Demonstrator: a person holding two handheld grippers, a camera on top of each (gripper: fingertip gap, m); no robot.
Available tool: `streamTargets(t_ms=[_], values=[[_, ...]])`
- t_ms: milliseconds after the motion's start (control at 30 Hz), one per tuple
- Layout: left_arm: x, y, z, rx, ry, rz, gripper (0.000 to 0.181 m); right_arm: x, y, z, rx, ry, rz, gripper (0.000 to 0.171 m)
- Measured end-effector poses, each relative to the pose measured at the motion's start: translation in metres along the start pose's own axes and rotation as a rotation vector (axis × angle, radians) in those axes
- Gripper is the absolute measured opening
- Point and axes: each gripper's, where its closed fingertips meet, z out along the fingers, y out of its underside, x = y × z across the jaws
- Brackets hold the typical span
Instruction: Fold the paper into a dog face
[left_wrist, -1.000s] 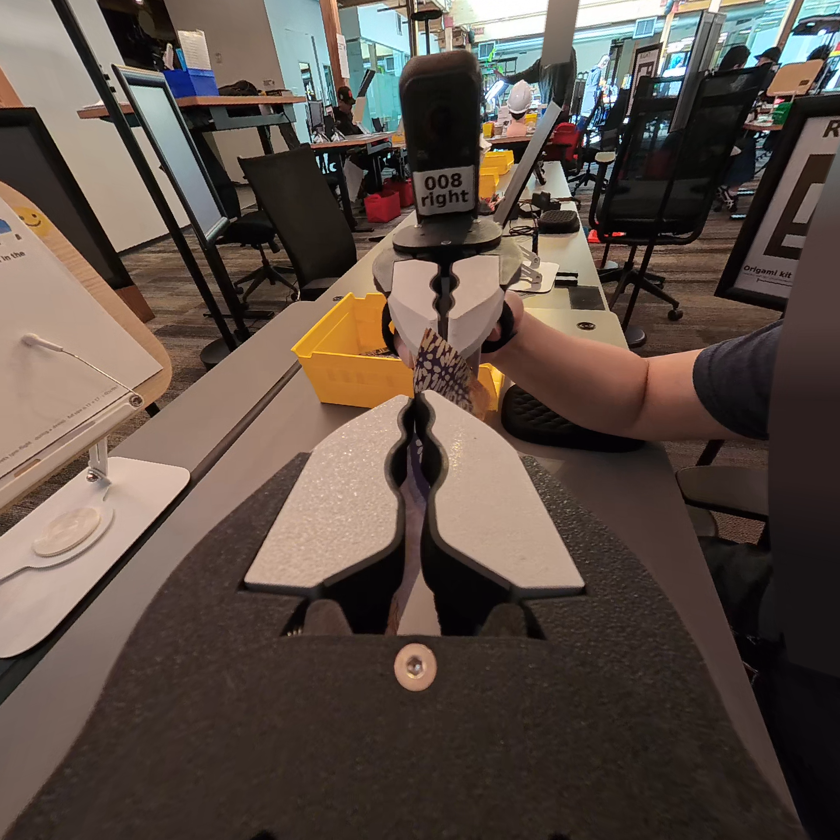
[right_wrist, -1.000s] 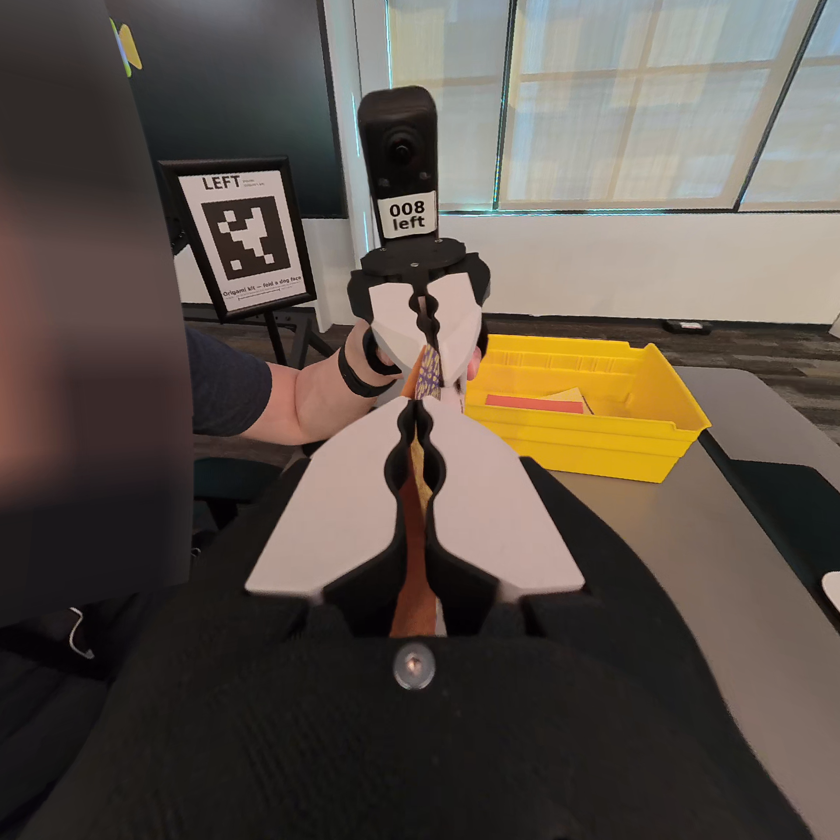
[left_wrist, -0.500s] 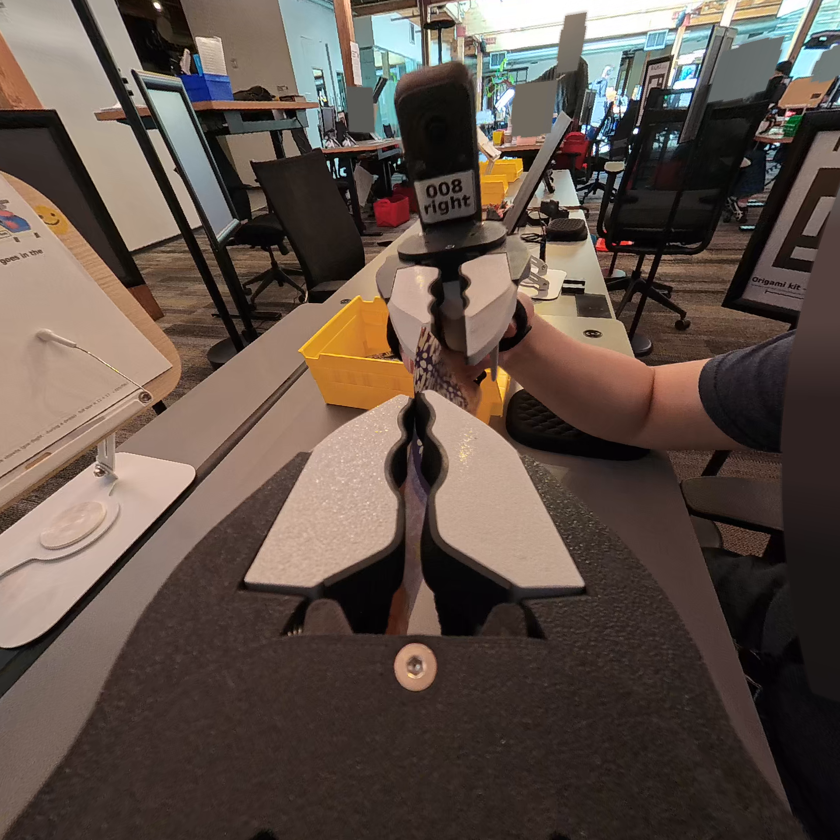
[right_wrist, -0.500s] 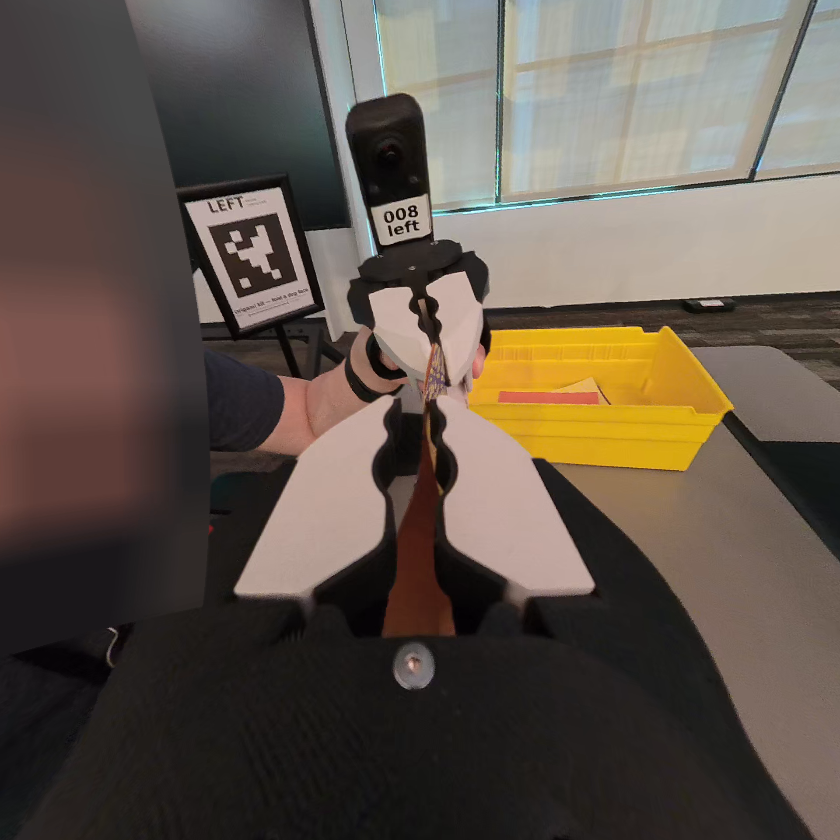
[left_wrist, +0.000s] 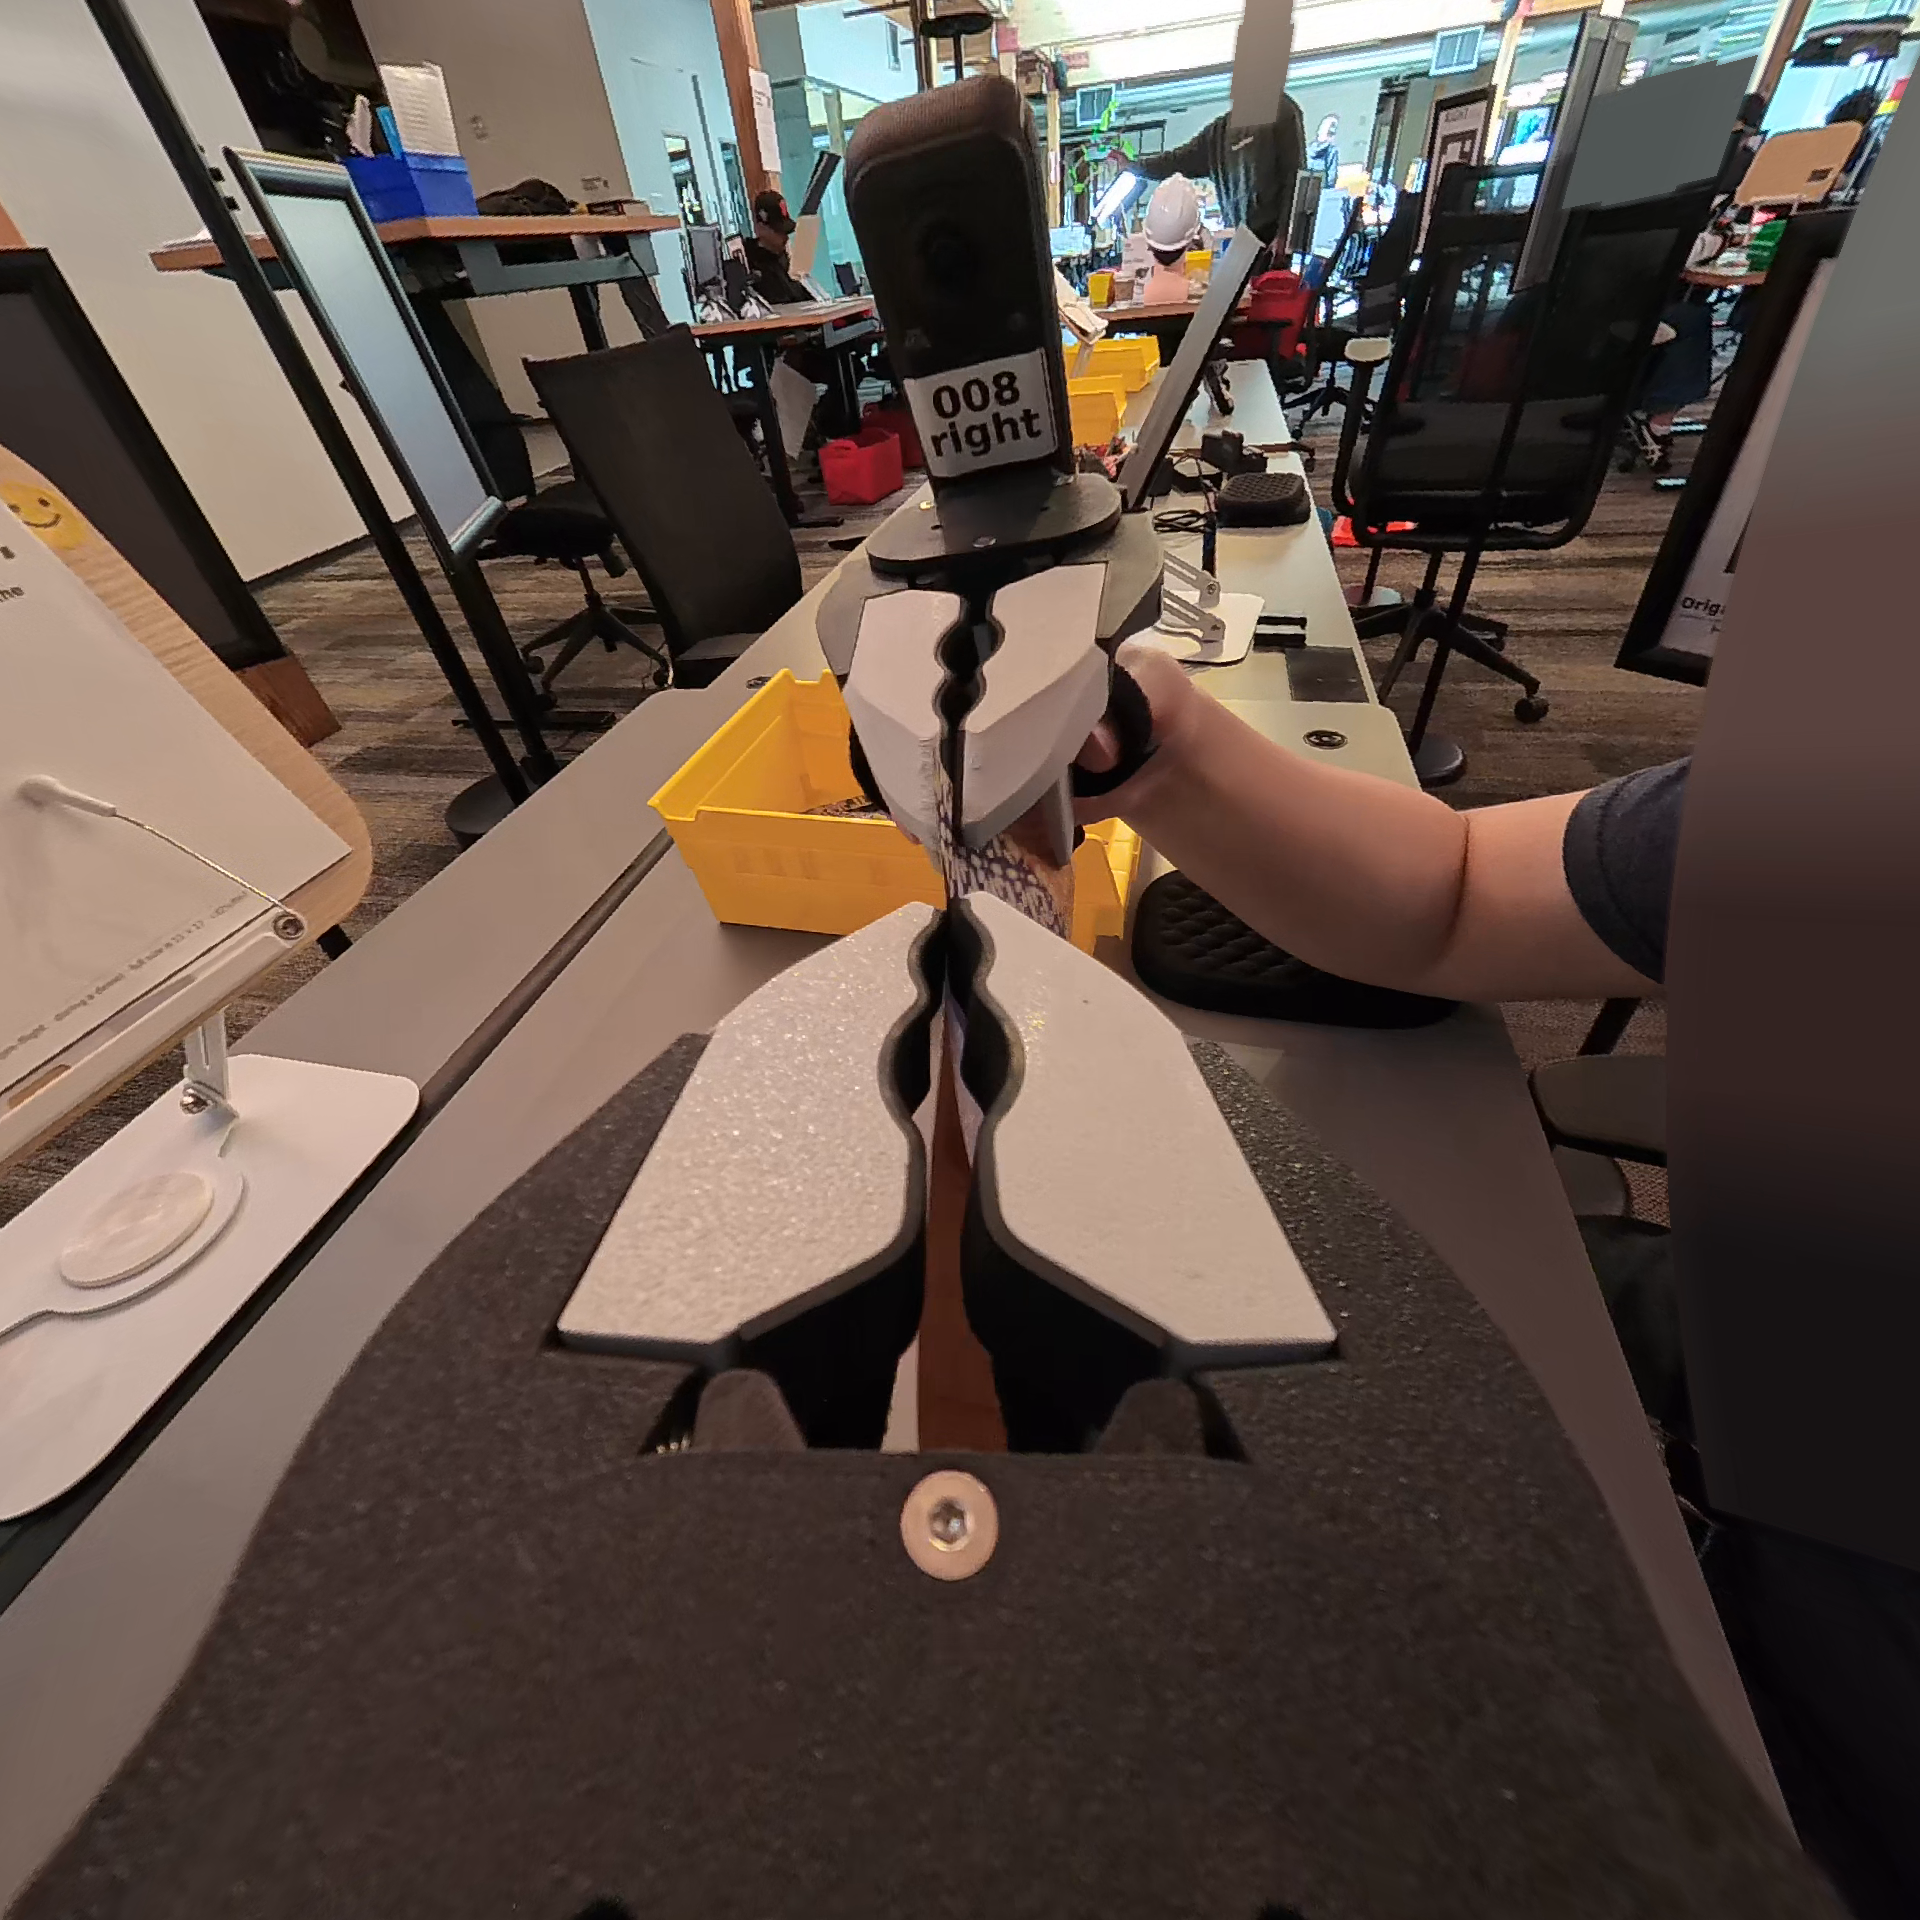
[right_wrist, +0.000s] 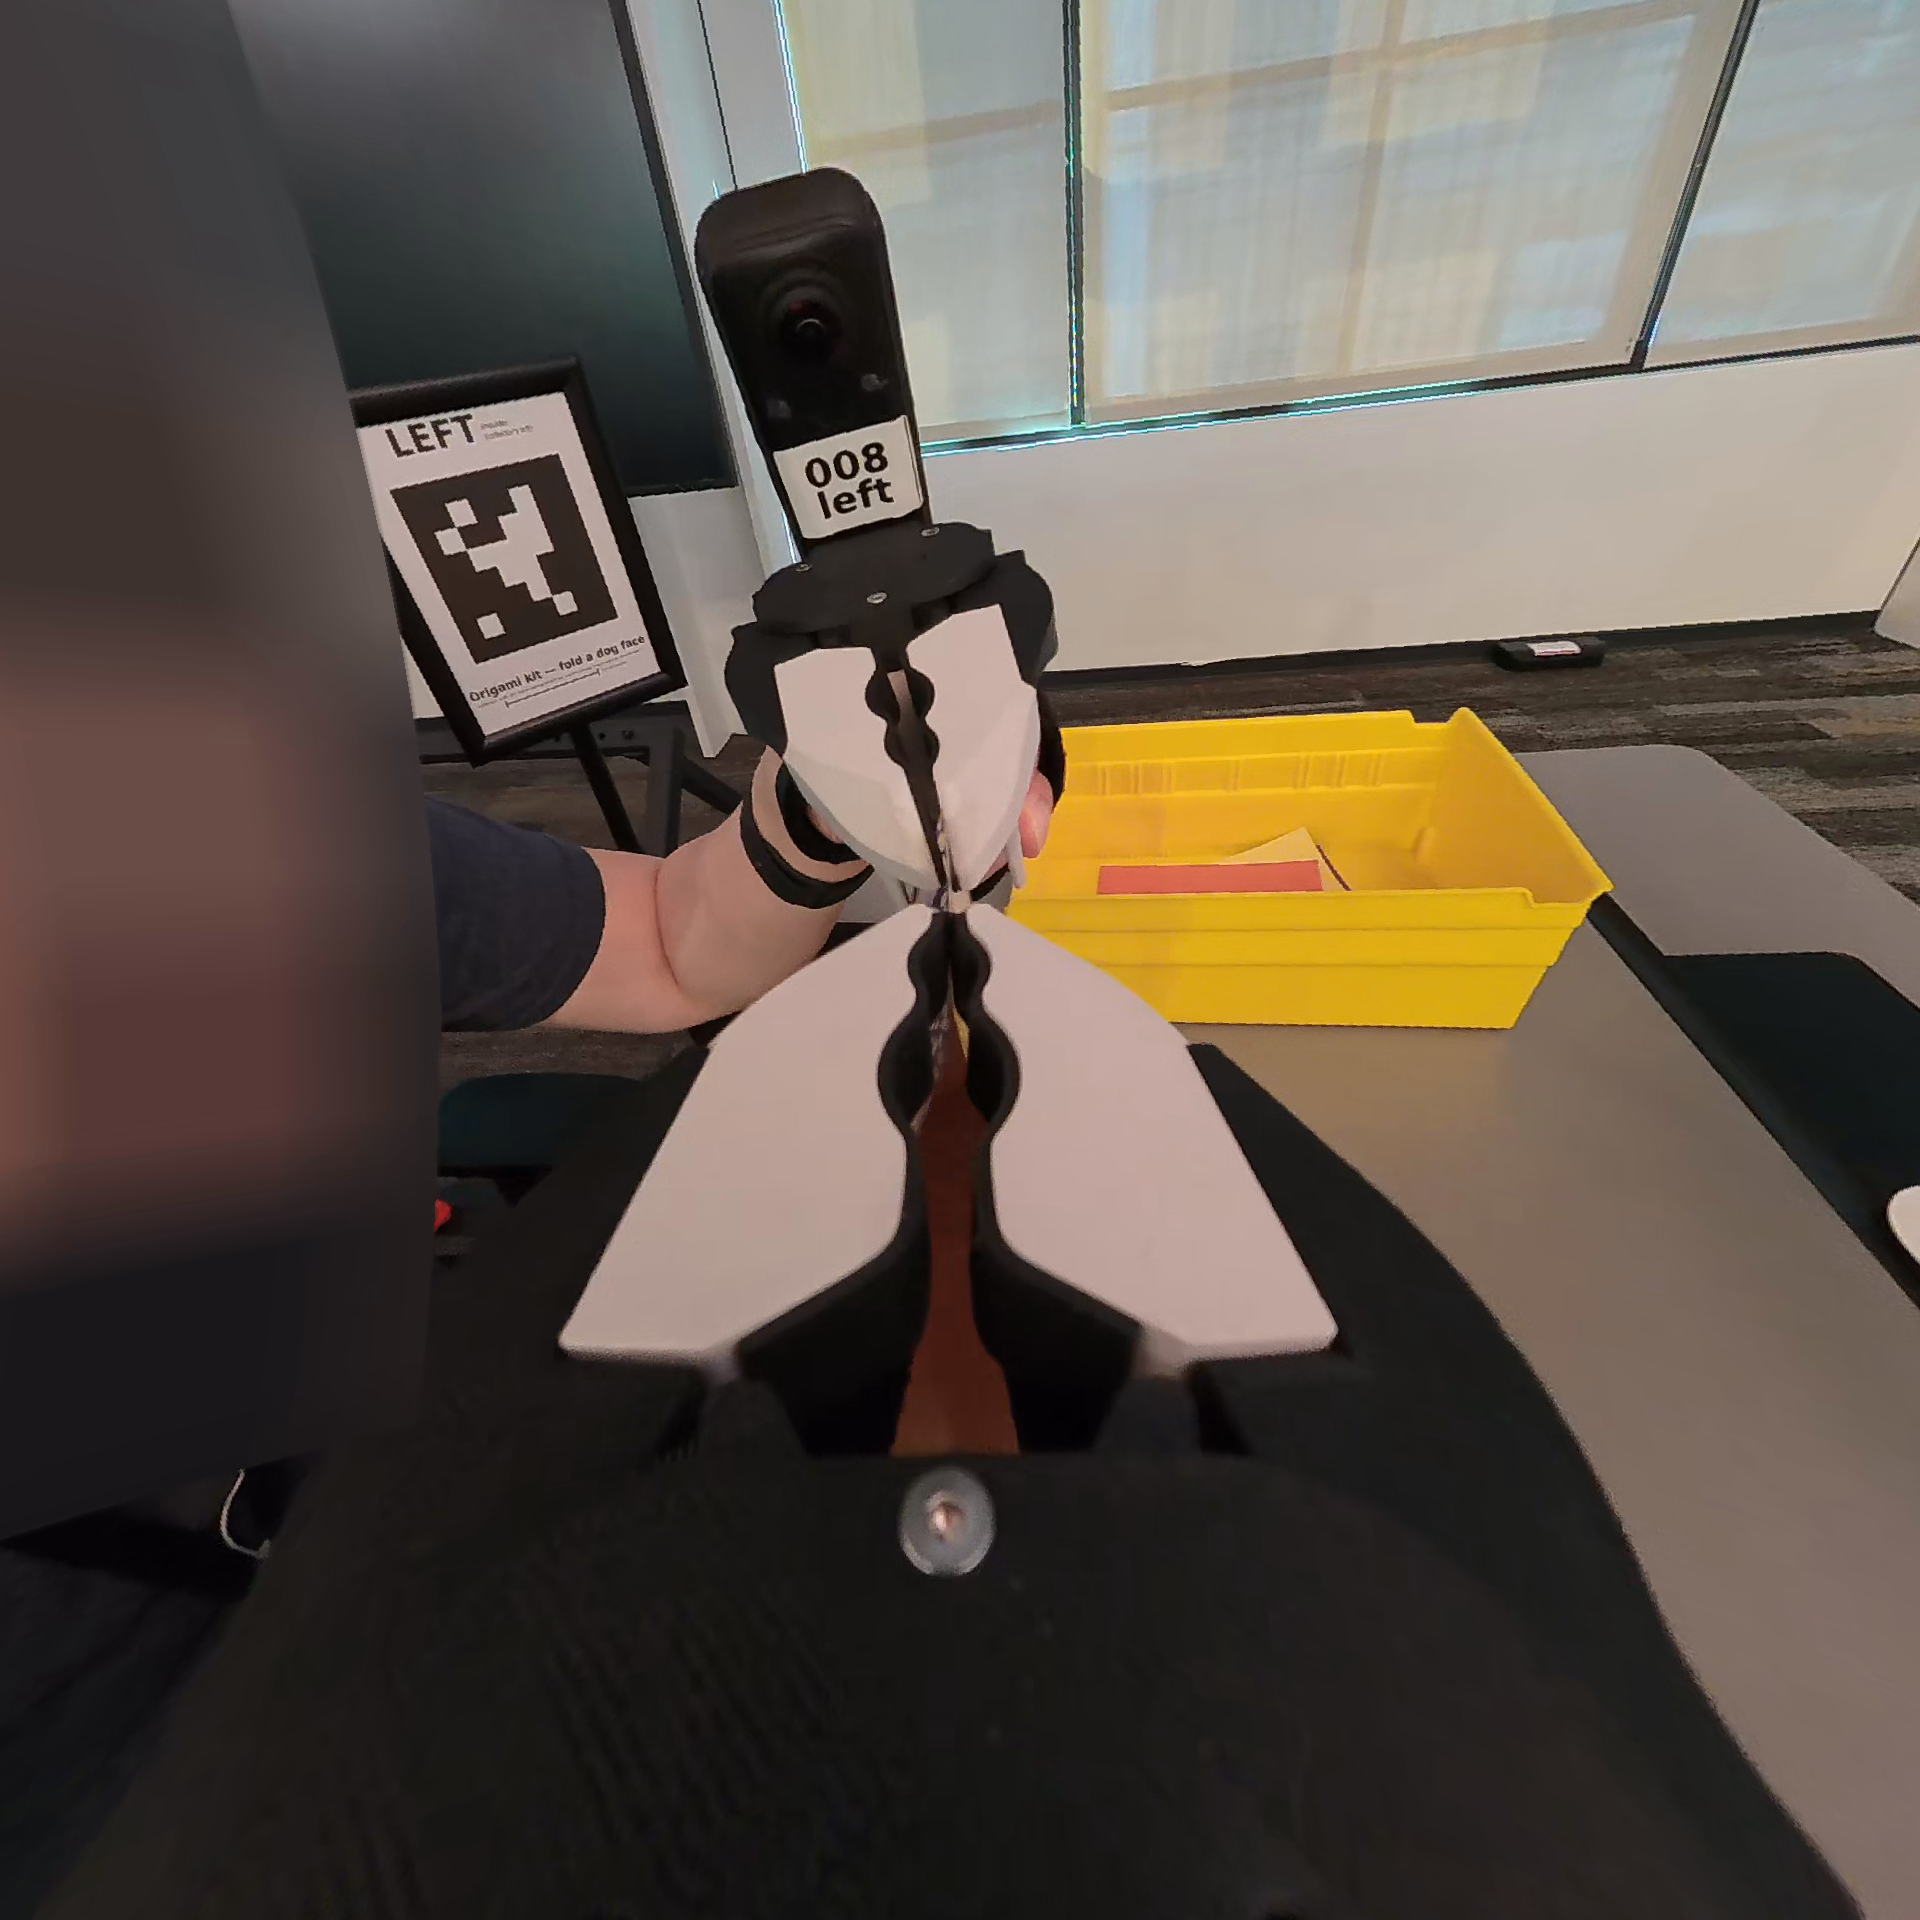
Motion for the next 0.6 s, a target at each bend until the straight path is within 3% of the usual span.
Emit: streamTargets(t_ms=[400,600], values=[[0.001,0.005,0.005,-0.019,-0.009,0.028,0.008,-0.004,0.007,0.005,-0.052,-0.002,0.004,0.002],[0.003,0.009,0.007,-0.053,0.000,0.029,0.000,-0.001,0.010,0.006,-0.072,0.020,-0.005,0.001]])
